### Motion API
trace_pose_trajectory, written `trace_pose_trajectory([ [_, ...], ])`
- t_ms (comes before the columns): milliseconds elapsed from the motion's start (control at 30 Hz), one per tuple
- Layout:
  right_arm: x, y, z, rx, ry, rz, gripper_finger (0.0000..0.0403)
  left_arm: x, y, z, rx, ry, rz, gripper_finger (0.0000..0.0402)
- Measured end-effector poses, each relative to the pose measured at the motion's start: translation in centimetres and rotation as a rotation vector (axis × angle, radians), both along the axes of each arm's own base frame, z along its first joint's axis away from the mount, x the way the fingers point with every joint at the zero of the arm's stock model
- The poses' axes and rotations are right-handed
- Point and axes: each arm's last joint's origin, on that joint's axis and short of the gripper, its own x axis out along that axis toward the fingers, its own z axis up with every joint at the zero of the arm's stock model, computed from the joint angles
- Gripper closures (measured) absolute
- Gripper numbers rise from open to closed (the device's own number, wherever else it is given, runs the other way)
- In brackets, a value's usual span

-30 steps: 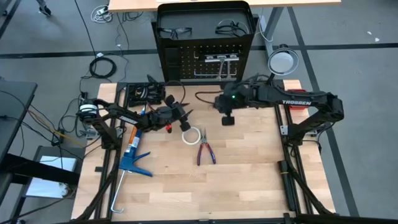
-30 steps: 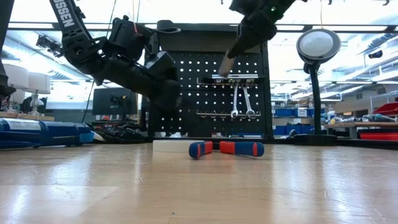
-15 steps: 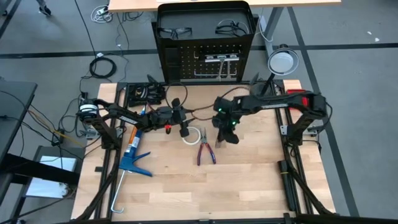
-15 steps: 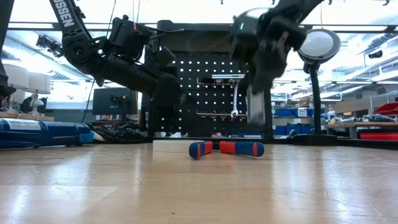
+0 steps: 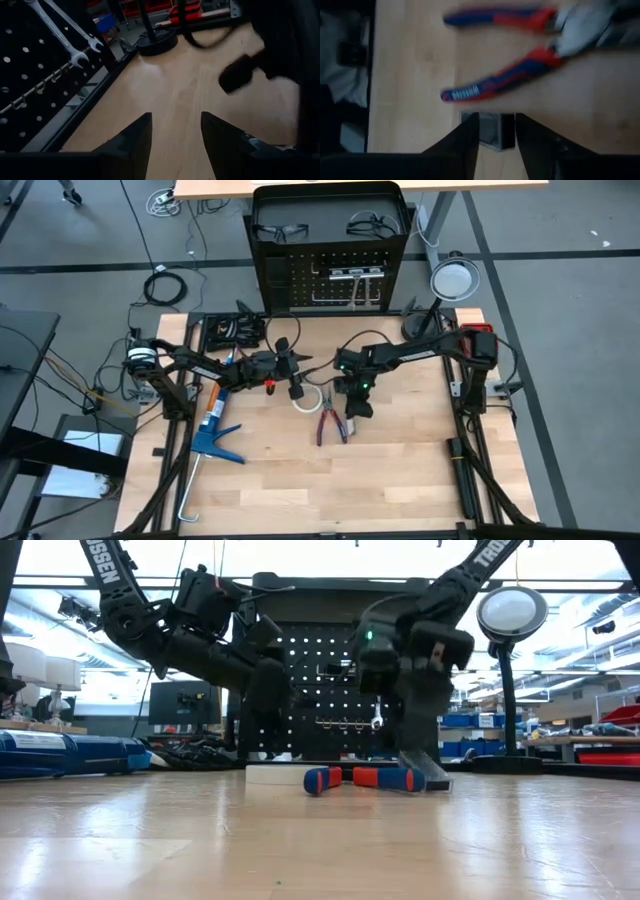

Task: Hang tools onto peg board
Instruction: Remove the black power balance handle from the black peg board, then remove the black spirit level from the black peg board

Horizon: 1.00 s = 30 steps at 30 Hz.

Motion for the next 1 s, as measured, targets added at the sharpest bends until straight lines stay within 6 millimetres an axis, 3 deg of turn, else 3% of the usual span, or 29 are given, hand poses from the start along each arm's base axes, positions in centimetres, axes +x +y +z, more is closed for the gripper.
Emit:
trace_pose_trajectory([
  [133, -0.7, -0.3, 2.4, -0.117, -0.030, -0.042, 0.0223, 0.0, 0.0, 0.0, 0.003, 0.005, -0.002, 0.0229],
  [233, -1.6, -0.7, 5.3, -0.290, -0.087, -0.096, 0.0205, 0.0, 0.0, -0.1, 0.007, 0.010, 0.015, 0.0229],
  [333, -2.7, -1.3, 8.3, -0.573, -0.156, -0.184, 0.0198, 0.0, 0.0, 0.0, 0.008, 0.007, 0.019, 0.0229],
  [467, -3.9, -2.3, 11.6, -1.075, -0.199, -0.333, 0.0201, 0.0, 0.0, 0.1, 0.012, -0.009, 0.019, 0.0229],
  [567, -4.7, -3.1, 12.4, -1.382, -0.185, -0.314, 0.0202, 0.0, 0.0, 0.1, 0.010, -0.013, 0.020, 0.0229],
  [733, -4.9, -5.3, 12.7, -1.689, -0.238, -0.175, 0.0202, 0.0, 0.0, 0.1, 0.003, -0.013, 0.021, 0.0229],
  [833, -5.0, -7.2, 13.1, -1.789, -0.276, -0.165, 0.0203, 0.0, 0.0, 0.1, 0.001, -0.015, 0.021, 0.0229],
  [1000, -6.0, -10.0, 14.2, -1.801, -0.315, -0.244, 0.0202, 0.0, 0.0, 0.1, -0.012, -0.020, 0.025, 0.0229],
])
